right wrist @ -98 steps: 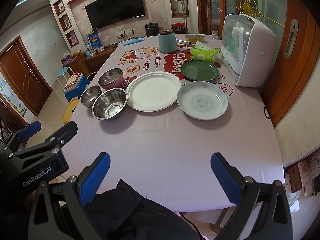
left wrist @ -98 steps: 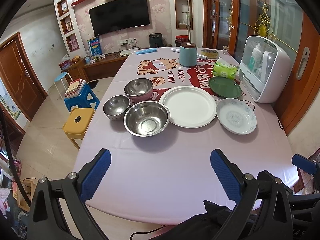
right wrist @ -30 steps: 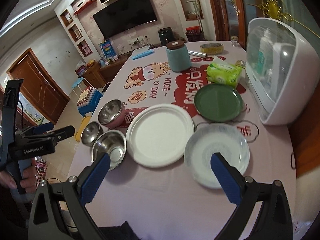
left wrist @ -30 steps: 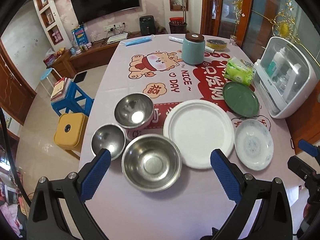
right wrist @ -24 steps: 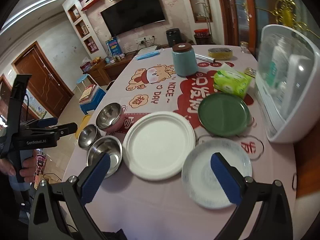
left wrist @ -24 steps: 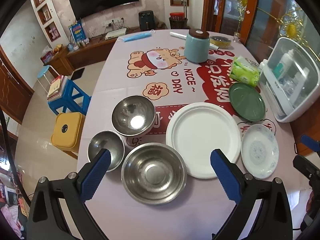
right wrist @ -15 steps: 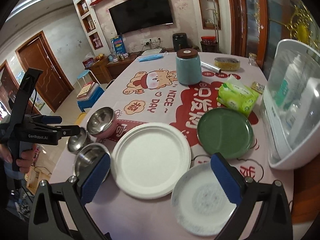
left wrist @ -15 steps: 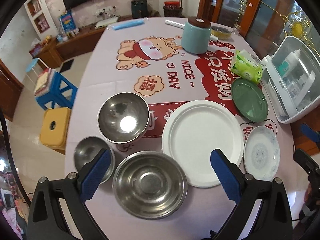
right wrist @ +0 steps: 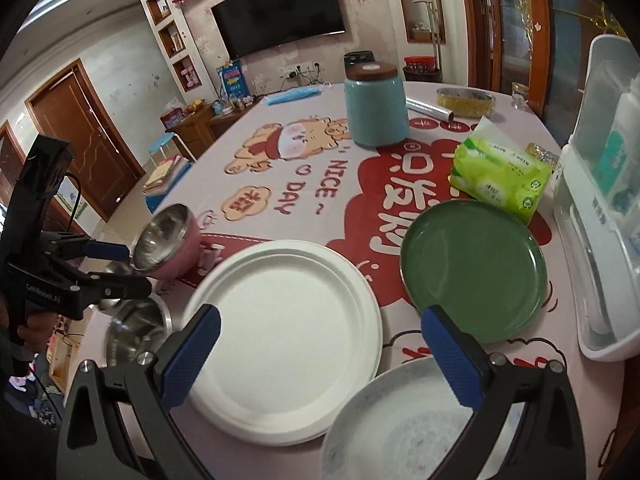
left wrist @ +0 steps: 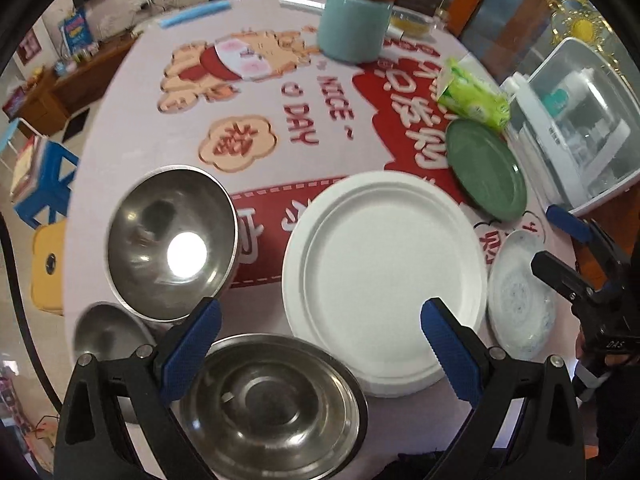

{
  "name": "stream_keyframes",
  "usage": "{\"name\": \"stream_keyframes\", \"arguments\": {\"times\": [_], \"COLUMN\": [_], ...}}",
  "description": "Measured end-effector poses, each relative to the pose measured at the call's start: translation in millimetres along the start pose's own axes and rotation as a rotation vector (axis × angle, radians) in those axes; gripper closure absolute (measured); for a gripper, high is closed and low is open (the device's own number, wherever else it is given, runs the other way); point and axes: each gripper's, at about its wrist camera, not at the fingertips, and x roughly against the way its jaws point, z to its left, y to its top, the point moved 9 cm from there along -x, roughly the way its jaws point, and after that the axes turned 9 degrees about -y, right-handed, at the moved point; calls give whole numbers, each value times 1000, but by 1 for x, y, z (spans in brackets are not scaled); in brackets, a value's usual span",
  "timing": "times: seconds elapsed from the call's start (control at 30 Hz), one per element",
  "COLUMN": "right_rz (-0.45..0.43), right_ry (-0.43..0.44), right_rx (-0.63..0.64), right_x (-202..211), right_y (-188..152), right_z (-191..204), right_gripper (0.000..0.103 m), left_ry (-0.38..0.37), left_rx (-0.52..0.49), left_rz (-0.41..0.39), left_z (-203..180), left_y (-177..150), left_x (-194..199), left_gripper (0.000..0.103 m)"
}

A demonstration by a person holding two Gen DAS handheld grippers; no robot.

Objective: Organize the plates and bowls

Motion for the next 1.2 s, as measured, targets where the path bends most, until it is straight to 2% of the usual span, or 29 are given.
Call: {"name": "stream_keyframes", "arguments": {"times": [0.17,0.43,0.7,0.8,0.9,1.07,1.2], "right_rz": [43,119,182,205,234,252,283], "right_ry": [2,4,9,17,27,21,-9], "right_rx": [-8,-49,-104,-110,-124,-145,-119], "right_x": [-26,-58,-76,-81,-85,-89,-94], "right_y": [-9,-22,-27,-30,-33,-34,-35], "right_z": [-6,-16,-26,-27,-27,-29,-30], "right_gripper": [2,15,39,46,51,57,64], "left_ry": [10,23,45,52,69,58,63], "left_rx": [35,61,81,76,76,101,112], "left_rz": [43,96,163,178,192,204,213], "left_z": [12,20,24,23,25,30,35], "left_y": [-3,-4,-7,-8,-10,-12,-16], "left_x": [-22,-46,-67,-72,-77,-84,-87], "left_gripper": [5,10,26,28,39,46,57]}}
